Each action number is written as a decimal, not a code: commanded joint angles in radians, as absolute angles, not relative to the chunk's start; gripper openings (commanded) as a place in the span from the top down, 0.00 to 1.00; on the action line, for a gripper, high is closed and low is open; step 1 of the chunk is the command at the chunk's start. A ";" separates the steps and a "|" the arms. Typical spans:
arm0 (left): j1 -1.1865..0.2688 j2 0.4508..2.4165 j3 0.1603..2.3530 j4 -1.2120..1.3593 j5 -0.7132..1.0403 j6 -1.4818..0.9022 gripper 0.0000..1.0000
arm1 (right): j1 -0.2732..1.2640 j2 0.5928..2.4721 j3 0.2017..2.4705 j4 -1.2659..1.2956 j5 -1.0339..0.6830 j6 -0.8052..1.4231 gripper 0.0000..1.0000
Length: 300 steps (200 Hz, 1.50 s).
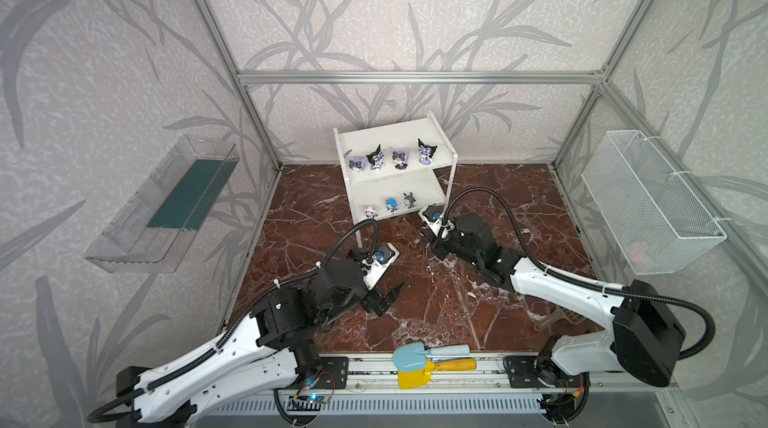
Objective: Place and organize the plastic toys onto the shelf
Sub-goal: 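Carry the red-hatted figure toward the lower shelf tier with the right gripper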
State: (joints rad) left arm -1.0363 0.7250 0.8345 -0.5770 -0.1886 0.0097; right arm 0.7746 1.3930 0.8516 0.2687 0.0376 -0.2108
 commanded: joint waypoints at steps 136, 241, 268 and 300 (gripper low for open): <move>-1.005 0.720 0.816 -0.592 -0.110 0.043 0.01 | 0.645 1.589 1.079 0.289 0.078 -0.268 0.71; -0.997 0.719 0.813 -0.592 -0.101 0.040 0.01 | 0.635 1.667 1.127 0.296 0.099 -0.275 0.68; -0.997 0.719 0.812 -0.592 -0.098 0.040 0.01 | 0.636 1.674 1.129 0.300 0.113 -0.271 0.68; -0.996 0.719 0.812 -0.592 -0.095 0.041 0.01 | 0.634 1.686 1.143 0.288 0.117 -0.271 0.66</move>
